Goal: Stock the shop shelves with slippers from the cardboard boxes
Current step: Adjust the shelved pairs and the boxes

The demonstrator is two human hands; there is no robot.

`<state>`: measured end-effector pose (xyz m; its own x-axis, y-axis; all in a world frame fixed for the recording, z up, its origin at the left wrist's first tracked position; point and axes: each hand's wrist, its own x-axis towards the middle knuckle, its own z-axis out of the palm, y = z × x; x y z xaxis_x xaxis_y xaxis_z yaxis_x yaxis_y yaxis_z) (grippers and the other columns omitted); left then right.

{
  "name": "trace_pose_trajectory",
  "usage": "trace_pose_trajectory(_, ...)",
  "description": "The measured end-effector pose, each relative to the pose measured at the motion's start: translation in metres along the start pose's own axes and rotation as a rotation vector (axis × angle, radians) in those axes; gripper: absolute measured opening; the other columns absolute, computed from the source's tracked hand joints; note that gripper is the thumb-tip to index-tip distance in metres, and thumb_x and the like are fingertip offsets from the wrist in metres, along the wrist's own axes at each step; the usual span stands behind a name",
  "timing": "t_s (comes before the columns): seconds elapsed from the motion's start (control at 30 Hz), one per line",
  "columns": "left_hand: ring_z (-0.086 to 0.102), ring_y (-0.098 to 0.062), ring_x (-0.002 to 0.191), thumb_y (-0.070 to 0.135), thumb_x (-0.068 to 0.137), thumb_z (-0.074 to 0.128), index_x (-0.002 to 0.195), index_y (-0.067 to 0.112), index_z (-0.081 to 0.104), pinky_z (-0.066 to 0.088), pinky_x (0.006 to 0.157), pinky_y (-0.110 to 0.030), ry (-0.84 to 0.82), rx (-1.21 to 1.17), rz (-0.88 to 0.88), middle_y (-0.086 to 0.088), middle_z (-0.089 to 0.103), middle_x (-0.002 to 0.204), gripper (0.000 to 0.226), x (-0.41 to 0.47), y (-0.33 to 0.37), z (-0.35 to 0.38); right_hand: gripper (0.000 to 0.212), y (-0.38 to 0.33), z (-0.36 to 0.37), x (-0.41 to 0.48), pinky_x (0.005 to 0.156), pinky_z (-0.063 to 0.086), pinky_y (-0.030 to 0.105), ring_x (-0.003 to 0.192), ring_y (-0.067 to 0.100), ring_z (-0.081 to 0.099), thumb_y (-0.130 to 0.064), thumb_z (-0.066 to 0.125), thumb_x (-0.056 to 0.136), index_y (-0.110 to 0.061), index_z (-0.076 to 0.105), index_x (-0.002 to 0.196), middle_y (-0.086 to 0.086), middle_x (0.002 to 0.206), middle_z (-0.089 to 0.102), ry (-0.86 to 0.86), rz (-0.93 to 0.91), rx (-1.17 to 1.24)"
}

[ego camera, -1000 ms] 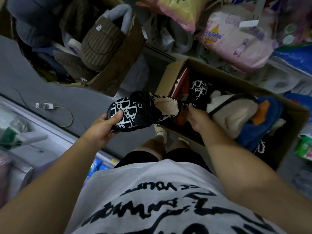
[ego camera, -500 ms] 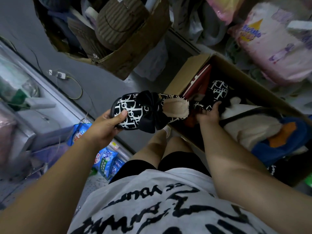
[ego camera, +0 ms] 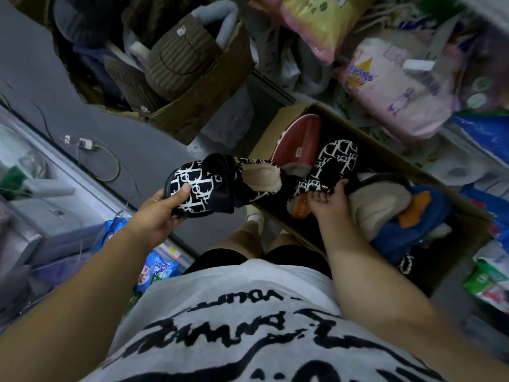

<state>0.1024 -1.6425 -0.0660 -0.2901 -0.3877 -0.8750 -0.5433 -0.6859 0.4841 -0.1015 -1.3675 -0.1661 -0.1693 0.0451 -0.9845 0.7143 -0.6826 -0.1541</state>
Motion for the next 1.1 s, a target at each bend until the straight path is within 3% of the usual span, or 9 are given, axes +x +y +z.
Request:
trace_pose_trajectory(0.07,0.074,-0.016,0.094,0.027,0.073,0.076,0.123,0.013,0.065,0.061,0.075,-0.029,-0.009,0.006,0.010,-0.008,0.073,0.118,0.052,-0.006,0.006,0.001,0.033,-0.005,-0.007,-0.008,0.088,0.046,0.025,0.066,0.009,0.048,-0.056,0.062,0.094,-0.024,0.060,0.104,0.000,0.060,0.046,-0.002,0.004,-0.013)
trace_pose_trajectory(0.17,0.073,-0.018,0.098,0.030,0.070,0.079,0.127,0.013,0.066,0.058,0.083,-0.032,-0.016,0.038,0.036,-0.008,0.073,0.120,0.061,-0.010,0.015,0.003,0.042,-0.012,-0.015,-0.024,0.079,0.047,0.028,0.059,0.012,0.041,-0.056,0.063,0.093,-0.018,0.055,0.081,-0.001,0.053,0.039,-0.019,-0.015,-0.005)
trace_pose_trajectory(0.3,0.074,-0.016,0.093,0.030,0.068,0.081,0.120,0.016,0.069,0.055,0.088,-0.034,-0.043,0.066,0.057,-0.006,0.076,0.113,0.055,-0.016,0.031,0.012,0.047,-0.020,-0.016,-0.048,0.097,0.046,0.032,0.067,0.013,0.045,-0.056,0.066,0.092,-0.013,0.055,0.077,0.000,0.055,0.045,-0.117,-0.103,-0.002)
trace_pose_trajectory(0.47,0.073,-0.017,0.100,0.035,0.077,0.080,0.124,0.018,0.066,0.056,0.087,-0.035,-0.086,0.101,0.067,-0.002,0.078,0.109,0.052,-0.017,0.046,0.026,0.049,-0.033,-0.012,-0.080,0.108,0.046,0.041,0.115,0.025,0.062,-0.053,0.067,0.091,-0.015,0.065,0.122,0.010,0.123,0.066,-0.291,-0.143,-0.052)
trace_pose_trajectory(0.63,0.072,-0.014,0.103,0.047,0.068,0.082,0.123,0.020,0.064,0.057,0.081,-0.033,-0.104,0.069,0.094,0.002,0.077,0.111,0.064,-0.015,0.060,0.034,0.059,-0.033,-0.014,-0.123,0.090,0.056,0.041,0.115,0.025,0.068,-0.054,0.073,0.082,-0.016,0.066,0.127,0.010,0.126,0.071,-0.441,-0.218,-0.334)
trace_pose_trajectory(0.8,0.071,-0.018,0.109,0.046,0.070,0.085,0.132,0.017,0.061,0.056,0.096,-0.041,-0.126,-0.056,0.169,0.000,0.075,0.117,0.072,-0.016,0.071,0.044,0.048,-0.030,-0.013,-0.144,0.096,0.057,0.040,0.105,0.025,0.073,-0.037,0.074,0.089,-0.009,0.065,0.127,0.009,0.117,0.075,-0.446,-0.389,-0.565)
trace_pose_trajectory(0.93,0.074,-0.015,0.102,0.045,0.078,0.081,0.131,0.018,0.061,0.061,0.085,-0.038,-0.167,-0.105,0.239,0.000,0.076,0.116,0.063,-0.031,0.072,0.060,0.042,-0.032,-0.017,-0.156,0.078,0.053,0.017,0.096,0.010,0.070,-0.046,0.075,0.088,-0.017,0.066,0.117,-0.003,0.109,0.074,-0.311,-0.719,-1.012)
trace_pose_trajectory(1.0,0.074,-0.017,0.102,0.046,0.074,0.083,0.131,0.016,0.061,0.062,0.075,-0.037,-0.190,-0.144,0.270,-0.002,0.075,0.118,0.068,-0.042,0.068,0.069,0.047,-0.036,-0.022,-0.165,0.078,0.052,0.019,0.102,0.011,0.069,-0.052,0.073,0.088,-0.021,0.066,0.122,-0.008,0.111,0.073,-0.346,-0.820,-1.155)
trace_pose_trajectory(1.1,0.072,-0.022,0.108,0.047,0.072,0.086,0.136,0.014,0.057,0.061,0.081,-0.040,-0.229,-0.186,0.303,-0.005,0.074,0.121,0.077,-0.058,0.065,0.081,0.049,-0.049,-0.030,-0.188,0.085,0.053,0.025,0.105,0.009,0.067,-0.057,0.071,0.088,-0.027,0.062,0.125,-0.011,0.115,0.071,-0.430,-0.881,-1.312)
